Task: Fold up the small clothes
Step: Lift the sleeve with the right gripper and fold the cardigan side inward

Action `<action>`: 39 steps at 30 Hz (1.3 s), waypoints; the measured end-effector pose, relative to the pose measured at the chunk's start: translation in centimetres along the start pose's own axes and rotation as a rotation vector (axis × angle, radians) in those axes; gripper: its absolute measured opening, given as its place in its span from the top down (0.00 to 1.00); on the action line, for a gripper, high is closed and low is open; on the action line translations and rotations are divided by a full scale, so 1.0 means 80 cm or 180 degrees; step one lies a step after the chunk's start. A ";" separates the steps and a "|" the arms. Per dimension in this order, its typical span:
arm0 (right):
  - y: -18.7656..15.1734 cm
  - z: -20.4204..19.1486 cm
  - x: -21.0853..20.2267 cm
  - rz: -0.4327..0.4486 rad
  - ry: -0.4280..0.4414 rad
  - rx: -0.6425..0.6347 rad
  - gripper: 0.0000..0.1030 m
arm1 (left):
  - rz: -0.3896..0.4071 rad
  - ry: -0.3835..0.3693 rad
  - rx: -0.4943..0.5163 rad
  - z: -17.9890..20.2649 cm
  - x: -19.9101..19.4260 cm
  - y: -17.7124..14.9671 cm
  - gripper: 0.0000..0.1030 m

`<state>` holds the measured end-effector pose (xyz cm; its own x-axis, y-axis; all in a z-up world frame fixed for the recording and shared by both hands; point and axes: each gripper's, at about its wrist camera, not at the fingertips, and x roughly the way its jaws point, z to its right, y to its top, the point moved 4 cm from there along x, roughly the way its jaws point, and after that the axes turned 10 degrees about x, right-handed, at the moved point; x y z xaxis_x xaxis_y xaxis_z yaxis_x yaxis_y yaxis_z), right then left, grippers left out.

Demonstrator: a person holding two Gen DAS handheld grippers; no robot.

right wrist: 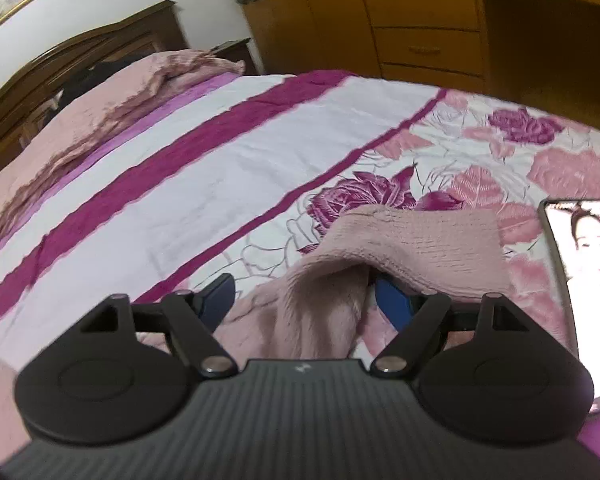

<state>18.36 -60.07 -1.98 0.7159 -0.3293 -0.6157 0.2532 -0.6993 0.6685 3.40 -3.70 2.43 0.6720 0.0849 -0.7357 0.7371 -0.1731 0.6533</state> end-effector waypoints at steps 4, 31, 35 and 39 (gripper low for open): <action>0.008 0.005 -0.002 0.0084 0.0005 0.0143 0.87 | 0.0010 0.0053 -0.0044 -0.011 -0.002 0.000 0.00; -0.160 -0.388 -0.231 0.0251 0.2130 -0.1034 0.89 | 0.0335 0.0325 -0.0448 -0.123 -0.060 -0.033 0.00; -0.256 -0.430 -0.221 0.0014 0.2189 -0.1460 0.89 | 0.0295 0.0359 -0.0591 -0.154 -0.058 -0.048 0.00; -0.344 -0.447 -0.195 -0.0414 0.2187 -0.1785 0.89 | 0.0257 0.0407 -0.0694 -0.178 -0.054 -0.060 0.00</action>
<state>23.48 -13.01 4.11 0.8453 0.3093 -0.4357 0.5114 -0.2323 0.8273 -2.03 10.73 5.05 0.7226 0.2049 -0.6601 0.6695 0.0300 0.7422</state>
